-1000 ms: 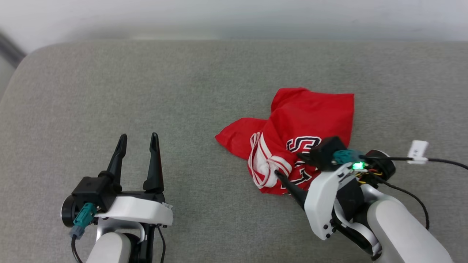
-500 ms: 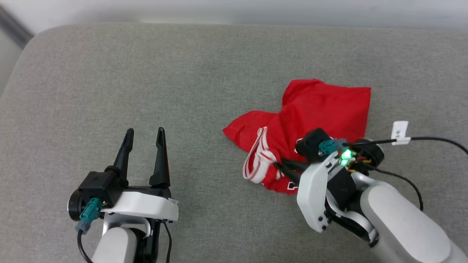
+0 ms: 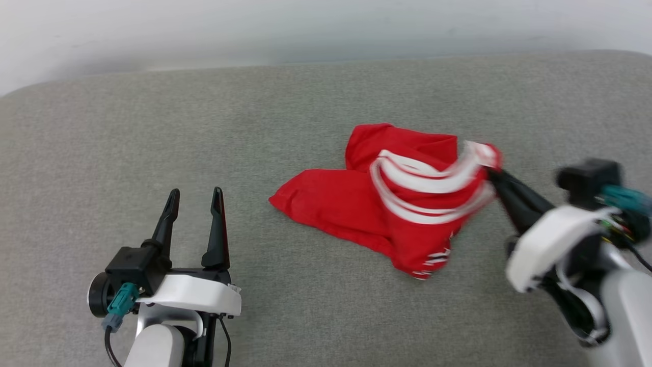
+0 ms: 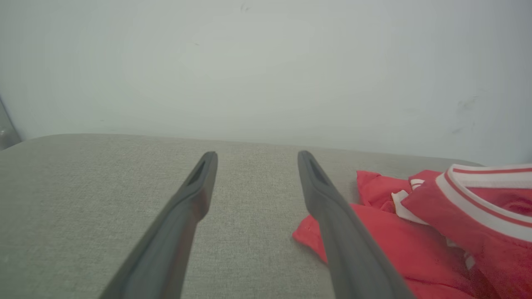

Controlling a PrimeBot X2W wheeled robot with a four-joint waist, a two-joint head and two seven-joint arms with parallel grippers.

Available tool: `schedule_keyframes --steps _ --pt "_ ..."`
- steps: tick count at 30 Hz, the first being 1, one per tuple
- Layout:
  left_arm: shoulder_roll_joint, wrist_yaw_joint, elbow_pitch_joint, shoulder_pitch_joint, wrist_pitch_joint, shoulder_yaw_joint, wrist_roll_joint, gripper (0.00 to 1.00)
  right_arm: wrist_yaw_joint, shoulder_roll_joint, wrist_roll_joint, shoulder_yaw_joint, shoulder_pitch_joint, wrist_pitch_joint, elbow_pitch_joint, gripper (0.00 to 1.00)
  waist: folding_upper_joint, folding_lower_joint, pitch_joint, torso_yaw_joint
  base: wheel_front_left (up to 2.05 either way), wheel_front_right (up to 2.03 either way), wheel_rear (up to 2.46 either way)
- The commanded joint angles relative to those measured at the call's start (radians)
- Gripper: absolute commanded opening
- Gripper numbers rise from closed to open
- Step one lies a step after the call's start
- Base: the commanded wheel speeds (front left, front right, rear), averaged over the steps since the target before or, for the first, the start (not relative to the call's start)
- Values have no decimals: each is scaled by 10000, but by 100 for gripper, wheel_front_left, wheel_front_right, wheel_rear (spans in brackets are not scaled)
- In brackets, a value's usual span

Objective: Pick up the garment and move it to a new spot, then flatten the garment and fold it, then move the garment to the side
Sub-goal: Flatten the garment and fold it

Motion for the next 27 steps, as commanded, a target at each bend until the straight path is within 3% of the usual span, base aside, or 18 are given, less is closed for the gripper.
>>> schedule_keyframes --steps 1,5,11,12,13,15,27 --pt "25 -51 27 45 -26 14 51 100 -5 214 -233 -759 572 39 2 0 0 -1 -16 -177 0 0 0" --pt "-9 -81 101 -30 -26 -23 42 100 -3 817 -627 -2534 1844 142 445 0 0 -1 61 -229 0 0 0" --pt "-37 -116 216 -21 -26 -5 60 100 -3 1554 -584 -3920 3008 9 1655 0 0 -1 146 -229 0 0 0" --pt "-39 -111 227 -19 -26 -12 67 100 -3 1633 -570 -4027 3045 -101 1872 5 0 -1 150 -229 0 0 0" --pt "-45 -109 235 -13 -26 -9 69 100 -3 1678 -588 -4073 3078 -227 2054 30 0 -1 150 -226 0 0 0" --pt "-20 -126 290 7 -26 10 63 100 -3 1742 -570 -4125 3014 -730 2250 100 0 -1 142 -229 0 0 0" --pt "21 -85 535 374 -26 1 45 100 -3 1856 -1273 -3813 2602 -4330 1403 100 0 -1 -519 -250 0 0 0"
